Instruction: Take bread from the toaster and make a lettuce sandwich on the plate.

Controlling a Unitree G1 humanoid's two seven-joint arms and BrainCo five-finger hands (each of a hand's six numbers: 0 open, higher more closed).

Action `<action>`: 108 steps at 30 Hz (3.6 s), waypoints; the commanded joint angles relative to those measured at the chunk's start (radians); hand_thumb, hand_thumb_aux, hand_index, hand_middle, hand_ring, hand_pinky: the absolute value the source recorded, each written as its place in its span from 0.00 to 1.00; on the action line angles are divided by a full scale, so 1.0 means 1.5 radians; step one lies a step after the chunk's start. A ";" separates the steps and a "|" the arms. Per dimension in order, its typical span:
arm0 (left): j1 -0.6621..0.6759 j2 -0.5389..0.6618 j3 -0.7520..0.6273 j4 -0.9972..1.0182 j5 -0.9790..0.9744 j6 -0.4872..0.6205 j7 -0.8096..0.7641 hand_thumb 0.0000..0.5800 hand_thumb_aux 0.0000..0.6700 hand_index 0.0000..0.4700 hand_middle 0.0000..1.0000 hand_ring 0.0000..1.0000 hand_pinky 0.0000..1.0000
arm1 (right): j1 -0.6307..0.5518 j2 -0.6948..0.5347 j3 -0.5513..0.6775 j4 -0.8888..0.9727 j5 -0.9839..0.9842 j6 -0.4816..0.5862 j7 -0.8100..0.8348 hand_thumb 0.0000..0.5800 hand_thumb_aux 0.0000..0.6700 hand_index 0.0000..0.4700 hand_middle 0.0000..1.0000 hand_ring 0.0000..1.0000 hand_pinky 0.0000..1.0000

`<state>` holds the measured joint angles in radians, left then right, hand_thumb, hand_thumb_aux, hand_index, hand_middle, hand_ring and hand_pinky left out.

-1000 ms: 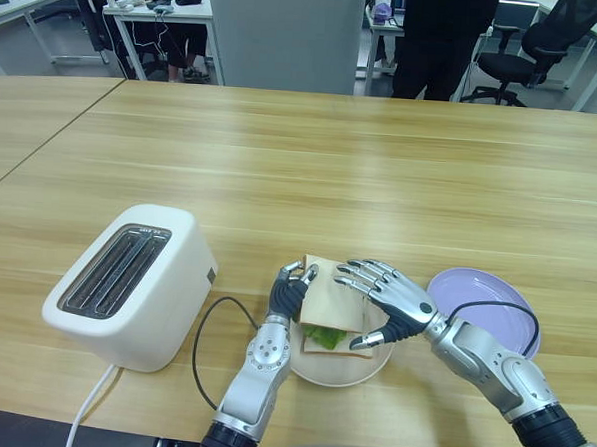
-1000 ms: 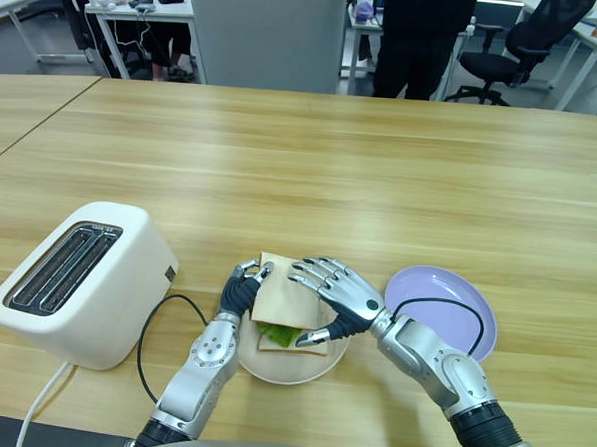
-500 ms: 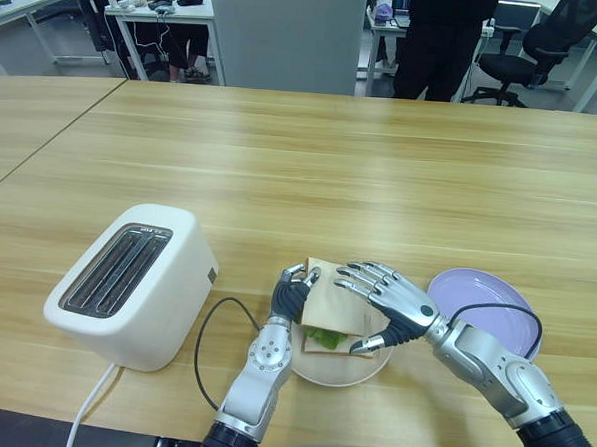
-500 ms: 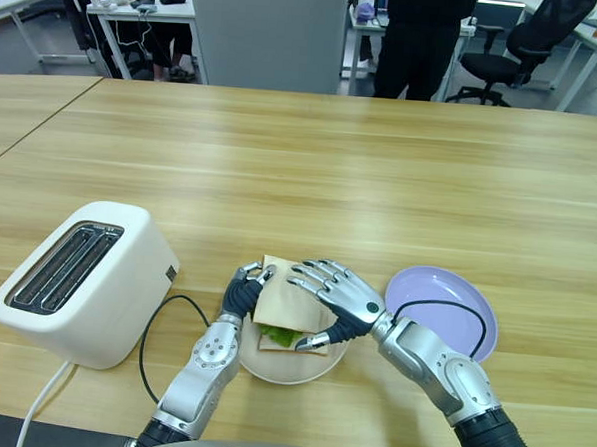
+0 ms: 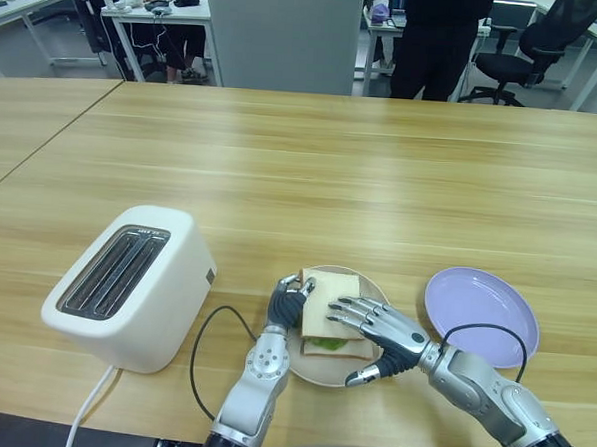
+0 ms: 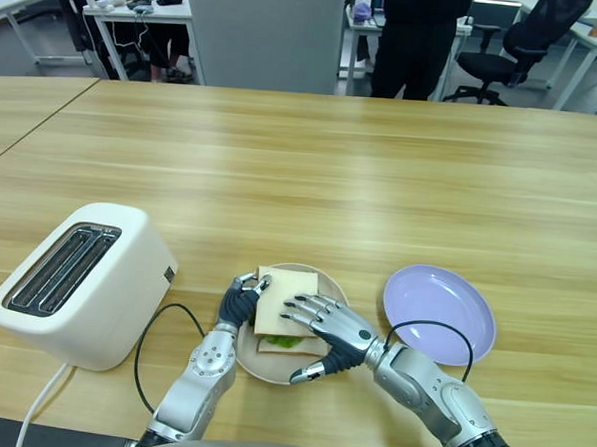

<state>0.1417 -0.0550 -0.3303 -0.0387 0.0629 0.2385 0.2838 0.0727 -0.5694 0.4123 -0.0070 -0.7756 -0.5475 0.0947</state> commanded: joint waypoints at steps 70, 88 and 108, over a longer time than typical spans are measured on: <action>0.540 0.388 0.025 -0.381 -0.060 -0.303 -0.425 1.00 1.00 0.98 0.47 0.47 0.47 | 0.115 -0.037 -0.066 -0.288 0.844 0.569 0.573 1.00 1.00 0.98 1.00 1.00 1.00; 0.330 0.300 -0.047 -0.166 0.014 -0.176 -0.435 1.00 1.00 0.98 0.52 0.52 0.52 | 0.110 0.052 0.035 -0.003 0.561 0.476 0.423 1.00 1.00 0.98 1.00 1.00 1.00; -0.023 0.155 -0.022 0.162 0.092 -0.165 -0.334 1.00 1.00 0.98 0.49 0.49 0.49 | -0.151 0.245 -0.042 0.253 0.481 0.520 0.210 1.00 1.00 0.98 1.00 1.00 1.00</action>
<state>0.1257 0.1778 -0.3615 0.1125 0.1797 -0.0136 -0.2227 -0.1390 -0.2062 0.3631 0.2524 -0.0276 0.2169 0.4327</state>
